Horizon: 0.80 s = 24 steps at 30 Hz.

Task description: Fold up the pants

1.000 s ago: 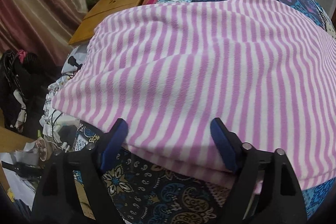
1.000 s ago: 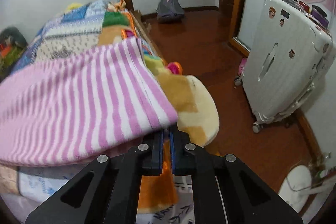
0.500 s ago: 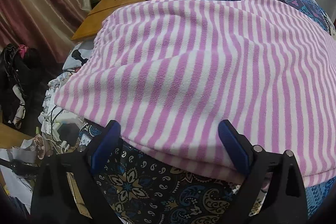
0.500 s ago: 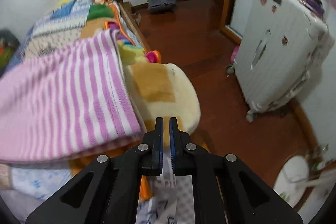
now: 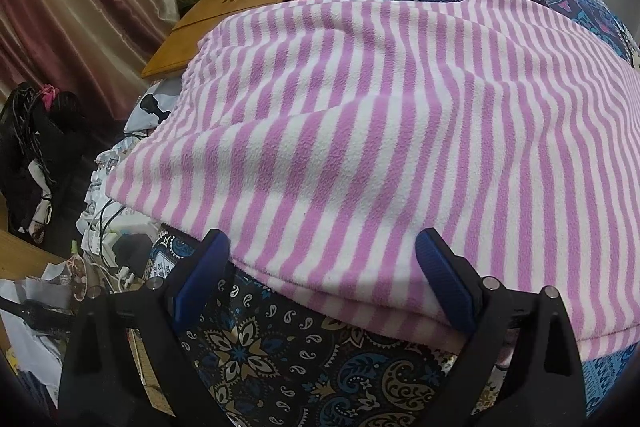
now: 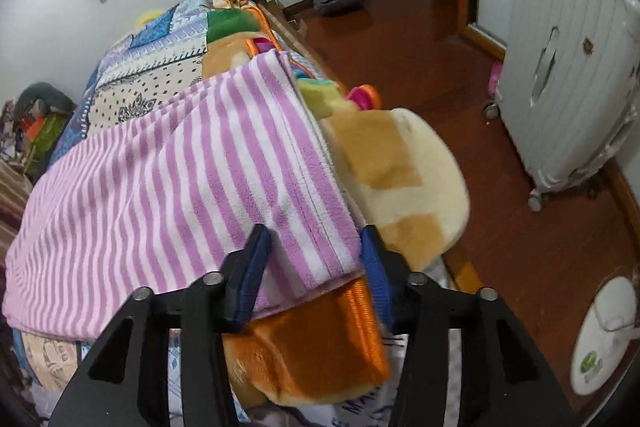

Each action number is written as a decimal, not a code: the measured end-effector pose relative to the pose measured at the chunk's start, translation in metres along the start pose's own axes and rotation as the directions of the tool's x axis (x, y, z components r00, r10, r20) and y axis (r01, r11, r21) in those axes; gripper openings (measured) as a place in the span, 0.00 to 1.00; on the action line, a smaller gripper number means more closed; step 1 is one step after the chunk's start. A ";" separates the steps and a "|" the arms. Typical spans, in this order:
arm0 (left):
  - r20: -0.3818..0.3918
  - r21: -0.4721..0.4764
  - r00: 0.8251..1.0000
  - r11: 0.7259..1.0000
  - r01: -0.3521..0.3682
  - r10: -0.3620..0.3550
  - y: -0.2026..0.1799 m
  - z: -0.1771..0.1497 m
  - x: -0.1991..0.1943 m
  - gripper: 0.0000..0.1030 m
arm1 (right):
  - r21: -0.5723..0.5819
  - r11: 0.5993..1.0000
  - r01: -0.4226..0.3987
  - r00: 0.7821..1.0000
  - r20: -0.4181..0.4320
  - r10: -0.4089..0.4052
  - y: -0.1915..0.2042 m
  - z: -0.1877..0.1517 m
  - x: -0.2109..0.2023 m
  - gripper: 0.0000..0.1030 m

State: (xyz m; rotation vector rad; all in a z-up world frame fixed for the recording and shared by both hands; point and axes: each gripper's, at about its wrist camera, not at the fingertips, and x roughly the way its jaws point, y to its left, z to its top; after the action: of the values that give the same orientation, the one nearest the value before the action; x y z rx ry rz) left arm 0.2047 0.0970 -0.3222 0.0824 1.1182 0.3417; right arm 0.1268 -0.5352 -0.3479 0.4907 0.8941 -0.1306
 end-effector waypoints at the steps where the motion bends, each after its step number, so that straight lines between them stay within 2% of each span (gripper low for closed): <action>1: -0.001 -0.001 1.000 1.000 0.000 0.000 0.000 0.000 0.000 0.94 | 0.000 1.000 -0.005 1.000 0.001 0.005 0.000 0.000 -0.001 0.20; 2: -0.001 0.000 1.000 1.000 0.000 0.000 -0.001 0.000 0.001 0.94 | -0.014 1.000 -0.006 1.000 0.003 0.006 0.002 0.001 -0.004 0.13; 4: 0.002 0.003 1.000 1.000 -0.002 0.002 -0.001 0.000 0.000 0.94 | -0.079 0.996 0.035 0.999 0.012 -0.035 0.008 0.000 -0.008 0.11; 6: 0.009 0.005 1.000 1.000 -0.003 0.003 -0.001 -0.001 0.000 0.94 | -0.116 0.991 0.067 0.998 0.015 -0.065 0.011 -0.001 -0.008 0.10; 12: -0.019 0.005 1.000 1.000 0.008 -0.008 0.001 0.003 0.001 0.94 | -0.123 0.988 0.093 0.995 -0.011 -0.095 0.007 -0.006 0.002 0.10; 14: -0.044 0.036 0.999 0.999 0.005 -0.004 -0.001 0.010 -0.004 0.94 | -0.127 0.987 0.096 0.995 -0.008 -0.097 0.006 -0.003 -0.005 0.13; 16: -0.034 0.060 0.999 0.998 -0.003 0.005 -0.005 0.015 -0.013 0.94 | -0.119 0.988 0.099 0.995 -0.016 -0.102 0.004 0.002 -0.013 0.18; 18: 0.008 0.079 1.000 0.997 0.001 -0.002 -0.012 0.024 -0.029 0.94 | -0.110 0.989 0.096 0.995 -0.006 -0.097 0.004 0.009 -0.022 0.23; 21: 0.076 0.102 0.996 0.994 0.034 -0.042 -0.029 0.045 -0.053 0.94 | -0.124 0.988 0.091 0.995 0.045 -0.086 0.010 0.027 -0.034 0.37; 24: 0.130 0.126 0.987 0.989 0.077 -0.093 -0.055 0.071 -0.070 0.94 | -0.158 0.984 0.078 0.993 0.095 -0.064 0.021 0.051 -0.037 0.38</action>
State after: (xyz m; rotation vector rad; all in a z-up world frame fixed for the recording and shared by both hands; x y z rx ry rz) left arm 0.2532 0.0309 -0.2431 0.1623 1.0034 0.1888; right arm 0.1463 -0.5438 -0.2857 0.3000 0.8268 -0.1431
